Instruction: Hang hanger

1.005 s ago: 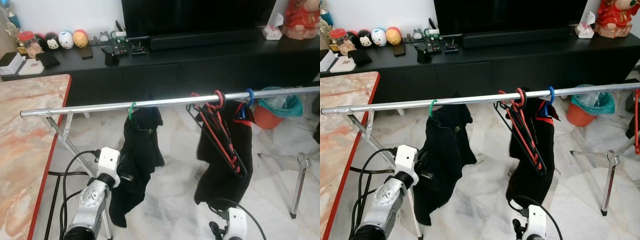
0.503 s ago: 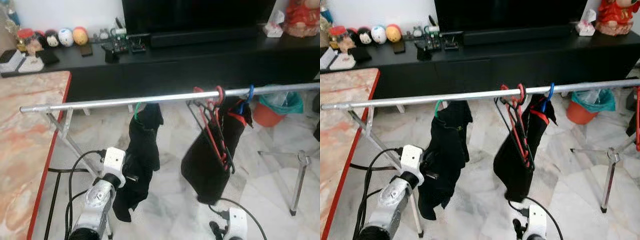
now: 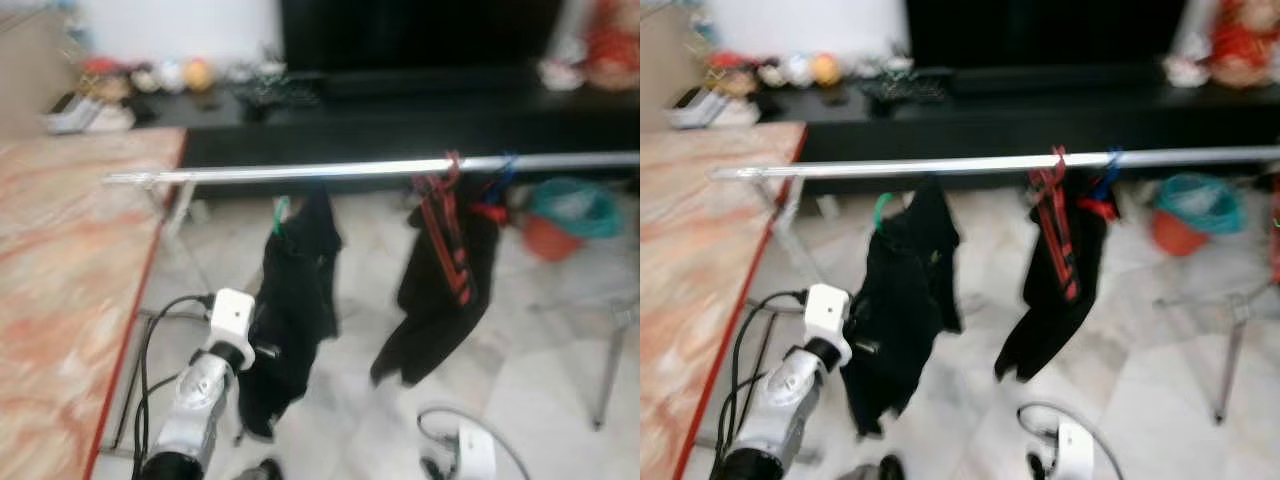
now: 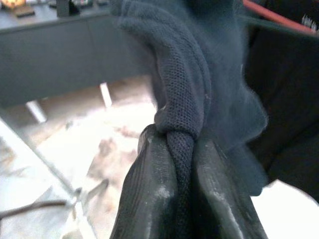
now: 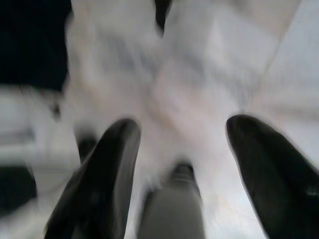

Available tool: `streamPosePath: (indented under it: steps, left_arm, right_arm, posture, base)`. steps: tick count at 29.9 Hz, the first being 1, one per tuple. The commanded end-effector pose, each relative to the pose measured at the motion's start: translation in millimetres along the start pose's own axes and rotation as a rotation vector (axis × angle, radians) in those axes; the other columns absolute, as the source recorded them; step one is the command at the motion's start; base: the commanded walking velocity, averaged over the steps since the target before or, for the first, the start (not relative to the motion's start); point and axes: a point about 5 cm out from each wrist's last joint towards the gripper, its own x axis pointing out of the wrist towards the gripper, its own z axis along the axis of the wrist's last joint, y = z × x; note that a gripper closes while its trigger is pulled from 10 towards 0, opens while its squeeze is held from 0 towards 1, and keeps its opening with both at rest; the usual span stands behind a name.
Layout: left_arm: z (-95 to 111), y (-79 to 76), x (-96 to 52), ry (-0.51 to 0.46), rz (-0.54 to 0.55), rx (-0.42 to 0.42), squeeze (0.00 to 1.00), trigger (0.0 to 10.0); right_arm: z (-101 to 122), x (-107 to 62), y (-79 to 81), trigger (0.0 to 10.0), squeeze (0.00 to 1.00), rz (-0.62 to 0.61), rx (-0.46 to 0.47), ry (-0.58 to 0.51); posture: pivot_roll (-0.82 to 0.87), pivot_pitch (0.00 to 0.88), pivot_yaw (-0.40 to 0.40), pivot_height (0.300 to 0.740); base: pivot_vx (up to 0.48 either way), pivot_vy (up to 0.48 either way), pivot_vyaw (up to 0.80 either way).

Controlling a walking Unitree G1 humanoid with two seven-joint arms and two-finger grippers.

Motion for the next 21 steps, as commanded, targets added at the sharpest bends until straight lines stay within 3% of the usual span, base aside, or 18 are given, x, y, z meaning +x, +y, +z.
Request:
streamPosePath:
  steps: [1,21]
  left_arm:
    - [17.0,3.6,8.4,-0.062,-0.003,0.026,0.0,10.0]
    - [18.5,-0.1,8.5,-0.063,-0.008,0.015,0.0,10.0]
  right_arm:
    - [-4.2,-0.1,4.3,10.0,0.0,0.008,0.004,0.013]
    - [-3.2,0.0,3.5,10.0,0.0,0.007,-0.001,0.011]
  posture:
    - [0.02,0.056,0.041,0.74]
    - [0.02,0.062,0.035,0.74]
  base:
    - [0.0,0.0,0.0]
    - [0.0,0.0,0.0]
